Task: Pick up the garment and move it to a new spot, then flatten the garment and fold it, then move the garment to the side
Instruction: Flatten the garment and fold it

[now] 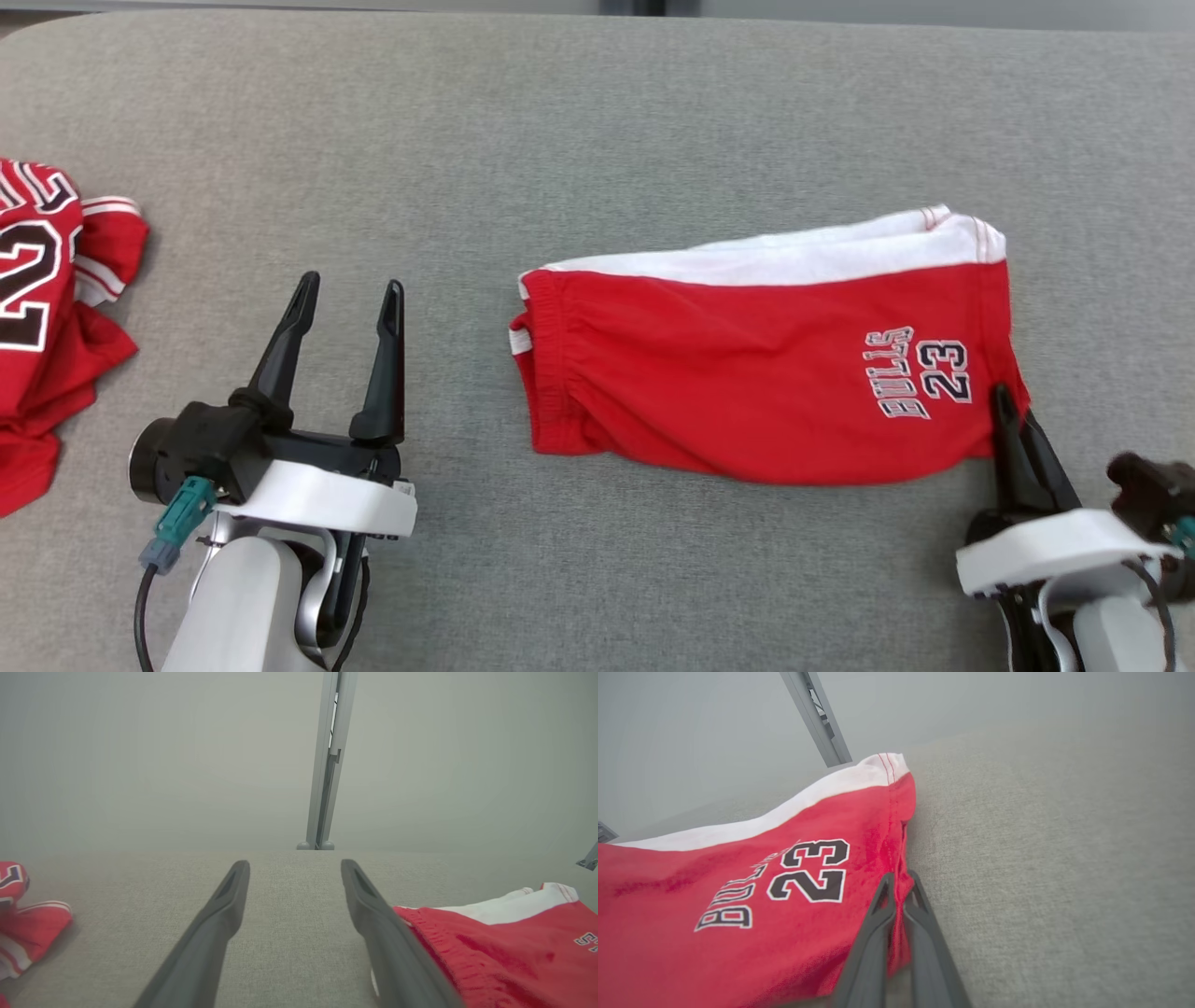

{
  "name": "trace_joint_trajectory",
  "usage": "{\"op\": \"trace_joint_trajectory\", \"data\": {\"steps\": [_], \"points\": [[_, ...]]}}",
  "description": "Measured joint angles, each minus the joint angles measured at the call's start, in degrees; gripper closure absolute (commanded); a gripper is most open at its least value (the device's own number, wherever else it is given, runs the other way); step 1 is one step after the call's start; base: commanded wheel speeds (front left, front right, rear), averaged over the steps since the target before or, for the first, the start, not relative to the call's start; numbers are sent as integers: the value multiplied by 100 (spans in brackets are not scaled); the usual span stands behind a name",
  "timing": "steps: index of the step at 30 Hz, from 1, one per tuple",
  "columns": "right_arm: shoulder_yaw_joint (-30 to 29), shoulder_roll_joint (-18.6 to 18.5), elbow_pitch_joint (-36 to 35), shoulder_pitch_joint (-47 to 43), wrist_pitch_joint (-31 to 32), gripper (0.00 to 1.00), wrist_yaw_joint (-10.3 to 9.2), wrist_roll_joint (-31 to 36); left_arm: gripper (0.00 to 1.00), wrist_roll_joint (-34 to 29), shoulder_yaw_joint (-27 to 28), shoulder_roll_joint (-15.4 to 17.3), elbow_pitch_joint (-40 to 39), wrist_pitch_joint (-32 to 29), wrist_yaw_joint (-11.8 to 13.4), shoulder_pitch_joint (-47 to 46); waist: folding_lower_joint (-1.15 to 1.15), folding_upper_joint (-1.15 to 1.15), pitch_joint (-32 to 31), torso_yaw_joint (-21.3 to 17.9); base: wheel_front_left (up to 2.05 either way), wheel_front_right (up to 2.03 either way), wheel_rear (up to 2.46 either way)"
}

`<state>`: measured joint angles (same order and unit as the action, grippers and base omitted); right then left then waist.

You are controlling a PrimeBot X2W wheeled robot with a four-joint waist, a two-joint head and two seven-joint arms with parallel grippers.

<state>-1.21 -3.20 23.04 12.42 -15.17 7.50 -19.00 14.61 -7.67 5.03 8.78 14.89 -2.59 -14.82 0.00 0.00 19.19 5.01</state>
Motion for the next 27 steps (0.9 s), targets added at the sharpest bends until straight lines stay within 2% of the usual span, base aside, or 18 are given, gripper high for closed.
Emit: {"op": "trace_joint_trajectory", "data": {"steps": [7, 12, 16, 22, 27], "points": [[-149, 38, -197, -267, 1, 100, 0, -107, 0, -40, -49, 10, 33, 0, -35, 31, 0, 0, -76, -158, 0, 0, 0], [101, 41, -465, -146, 1, 100, -1, -83, 0, -40, -90, 9, 57, 0, -35, 27, 0, 0, -119, -162, 0, 0, 0], [679, 42, -1152, 66, 4, 100, -1, 56, 0, -30, -101, 10, 54, 0, -35, 28, 0, 0, -142, -133, 0, 0, 0], [1778, 44, -2083, 346, 408, 100, -1, 148, 0, 23, -168, -13, 60, 0, -35, 28, 0, 0, -166, -26, 0, 0, 0], [2686, 56, -2121, 506, 754, 100, -1, 54, 0, 107, -237, -51, 69, 0, -35, 24, 0, 0, -162, 124, 0, 0, 0]]}}
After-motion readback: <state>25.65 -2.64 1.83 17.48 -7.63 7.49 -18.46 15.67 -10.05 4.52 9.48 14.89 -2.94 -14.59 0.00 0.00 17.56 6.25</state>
